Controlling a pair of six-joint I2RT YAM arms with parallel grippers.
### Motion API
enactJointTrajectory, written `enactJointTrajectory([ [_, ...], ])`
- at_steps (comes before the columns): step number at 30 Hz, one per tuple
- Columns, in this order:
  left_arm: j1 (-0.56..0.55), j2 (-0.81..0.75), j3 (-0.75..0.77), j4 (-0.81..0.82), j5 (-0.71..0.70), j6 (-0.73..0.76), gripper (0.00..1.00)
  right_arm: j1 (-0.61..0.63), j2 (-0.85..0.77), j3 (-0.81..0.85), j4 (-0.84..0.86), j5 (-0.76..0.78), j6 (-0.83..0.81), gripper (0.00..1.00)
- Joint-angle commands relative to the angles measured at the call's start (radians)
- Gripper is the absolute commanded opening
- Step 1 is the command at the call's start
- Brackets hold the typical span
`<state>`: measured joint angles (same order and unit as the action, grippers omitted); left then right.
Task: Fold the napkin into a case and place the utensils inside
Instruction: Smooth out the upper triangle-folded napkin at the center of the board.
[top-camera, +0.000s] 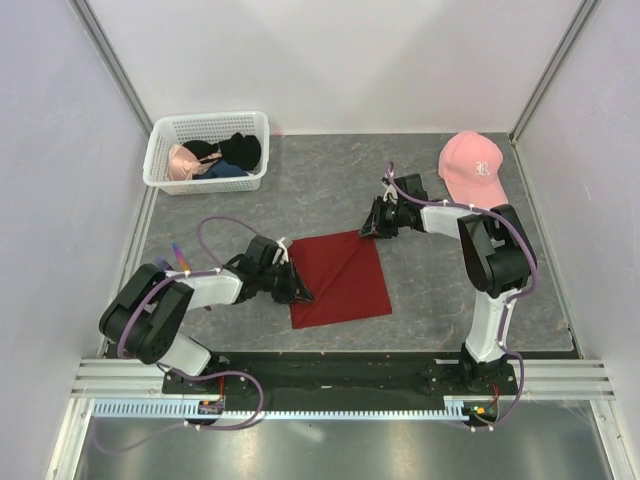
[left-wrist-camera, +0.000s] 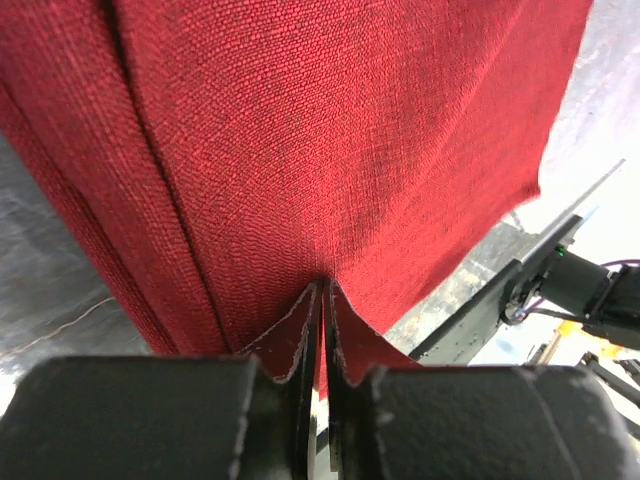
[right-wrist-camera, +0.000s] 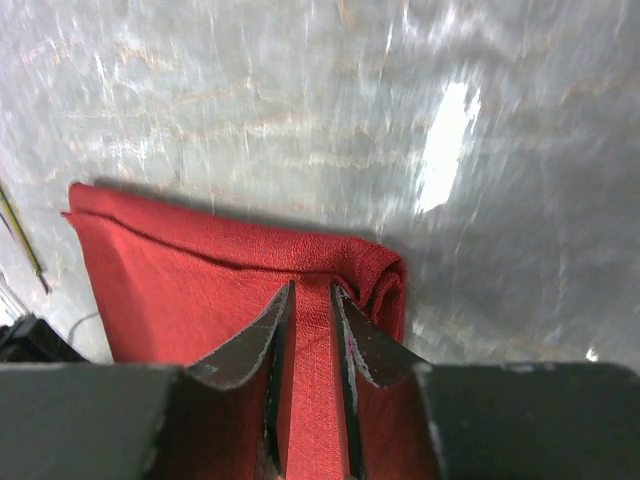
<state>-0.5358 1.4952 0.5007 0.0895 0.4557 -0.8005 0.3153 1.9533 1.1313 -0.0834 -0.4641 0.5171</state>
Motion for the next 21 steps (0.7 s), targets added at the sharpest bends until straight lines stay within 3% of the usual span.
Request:
enactJointTrajectory([
  [1, -0.001, 0.004, -0.053, 0.076, -0.006, 0.046, 0.10, -0.016, 0.044, 0.053, 0.011, 0.013, -0.060, 0.27],
  [10, -0.001, -0.248, -0.034, -0.056, 0.047, 0.012, 0.17, -0.013, -0.114, 0.087, -0.105, 0.068, -0.095, 0.33],
  [13, 0.008, -0.373, 0.001, -0.166, 0.028, 0.003, 0.18, 0.017, -0.180, 0.114, -0.199, 0.161, -0.133, 0.43],
  [16, 0.033, -0.508, 0.054, -0.325, -0.072, 0.024, 0.21, 0.094, -0.247, 0.128, -0.304, 0.282, -0.161, 0.57],
  [18, 0.068, -0.556, 0.096, -0.414, -0.187, 0.041, 0.23, 0.175, -0.289, 0.122, -0.325, 0.317, -0.160, 0.60],
  [21, 0.176, -0.608, 0.134, -0.522, -0.236, 0.061, 0.24, 0.295, -0.323, 0.097, -0.326, 0.370, -0.111, 0.62],
])
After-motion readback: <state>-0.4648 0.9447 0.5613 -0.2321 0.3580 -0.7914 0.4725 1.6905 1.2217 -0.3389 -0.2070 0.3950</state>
